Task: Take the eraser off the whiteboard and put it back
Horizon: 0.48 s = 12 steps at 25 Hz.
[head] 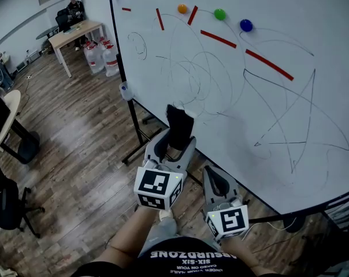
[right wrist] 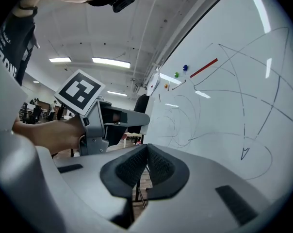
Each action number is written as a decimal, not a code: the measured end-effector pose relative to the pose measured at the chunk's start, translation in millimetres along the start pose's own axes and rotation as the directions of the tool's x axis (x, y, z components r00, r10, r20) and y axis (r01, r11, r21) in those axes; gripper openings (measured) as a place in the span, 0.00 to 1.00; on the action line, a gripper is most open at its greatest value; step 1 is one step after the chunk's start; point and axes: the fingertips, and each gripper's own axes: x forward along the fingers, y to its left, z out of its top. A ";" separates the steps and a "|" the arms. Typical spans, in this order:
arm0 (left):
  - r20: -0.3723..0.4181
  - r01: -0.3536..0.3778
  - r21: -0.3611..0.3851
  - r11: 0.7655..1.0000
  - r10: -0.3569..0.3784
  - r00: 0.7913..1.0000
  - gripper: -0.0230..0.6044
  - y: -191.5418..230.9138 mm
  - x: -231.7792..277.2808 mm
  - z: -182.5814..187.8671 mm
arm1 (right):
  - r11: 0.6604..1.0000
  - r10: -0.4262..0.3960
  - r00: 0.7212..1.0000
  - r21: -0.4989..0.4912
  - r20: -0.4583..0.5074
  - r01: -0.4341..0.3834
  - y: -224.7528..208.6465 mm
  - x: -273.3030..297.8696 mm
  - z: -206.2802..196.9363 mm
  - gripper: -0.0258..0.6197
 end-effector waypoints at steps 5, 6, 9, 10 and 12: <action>-0.029 -0.001 -0.007 1.000 0.001 1.000 0.42 -3.4 -8.6 -14.9 | 1.000 0.007 1.000 0.003 0.000 -0.007 2.3 -1.7 -1.8 0.04; -0.036 -0.003 -0.009 1.000 0.003 0.999 0.42 -3.8 -10.5 -18.1 | 1.000 0.007 1.000 0.004 -0.002 -0.007 2.6 -2.2 -2.4 0.04; -0.052 -0.008 -0.015 1.000 0.008 0.999 0.42 -5.4 -16.3 -27.5 | 1.000 0.015 1.000 0.004 -0.002 -0.015 4.0 -3.4 -3.5 0.04; -0.057 -0.010 -0.018 1.000 0.009 0.998 0.42 -5.8 -17.9 -30.4 | 1.000 0.017 1.000 0.004 -0.002 -0.017 4.4 -3.5 -3.7 0.04; -0.067 -0.012 -0.022 1.000 0.011 0.998 0.42 -6.4 -20.5 -35.9 | 1.000 0.018 1.000 0.005 -0.003 -0.018 4.8 -3.6 -3.7 0.04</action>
